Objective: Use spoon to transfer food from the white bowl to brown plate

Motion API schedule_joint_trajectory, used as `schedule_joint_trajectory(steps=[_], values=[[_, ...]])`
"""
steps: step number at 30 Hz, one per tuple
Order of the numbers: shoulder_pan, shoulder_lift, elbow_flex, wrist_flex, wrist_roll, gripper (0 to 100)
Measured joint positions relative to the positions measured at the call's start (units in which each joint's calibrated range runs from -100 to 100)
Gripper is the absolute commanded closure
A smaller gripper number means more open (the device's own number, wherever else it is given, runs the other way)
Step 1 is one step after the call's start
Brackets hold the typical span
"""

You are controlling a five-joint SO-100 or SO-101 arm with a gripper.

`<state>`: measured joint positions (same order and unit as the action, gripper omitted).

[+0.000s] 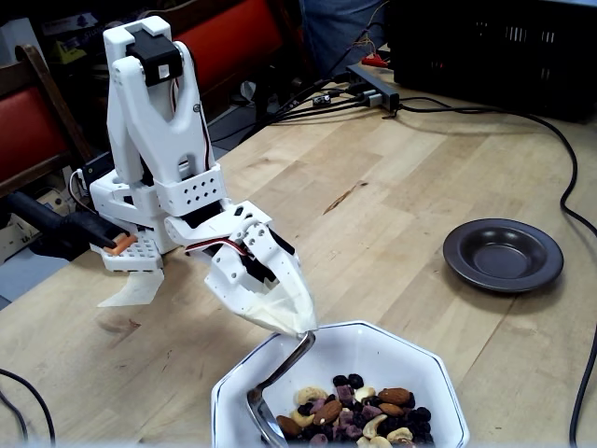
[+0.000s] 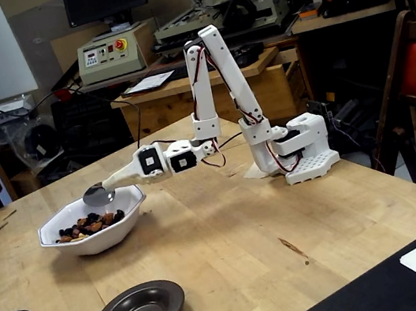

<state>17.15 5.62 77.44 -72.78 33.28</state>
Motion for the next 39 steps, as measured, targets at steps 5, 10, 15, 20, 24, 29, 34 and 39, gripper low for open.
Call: schedule_joint_trajectory(steps=[5,10,15,20,24,29,34,39], values=[[0.07,0.0,0.0,0.0,-0.44,97],[0.07,0.0,0.0,0.0,-2.2,97],[0.07,0.0,0.0,0.08,-3.66,97],[-0.88,0.0,0.0,3.69,-6.25,97],[-1.39,0.0,0.0,7.15,-7.72,97],[-1.82,-0.09,-0.59,9.47,-8.4,97],[-3.65,-0.09,-0.59,9.71,-8.45,97],[-6.64,-0.09,-0.59,9.71,-8.84,97]])
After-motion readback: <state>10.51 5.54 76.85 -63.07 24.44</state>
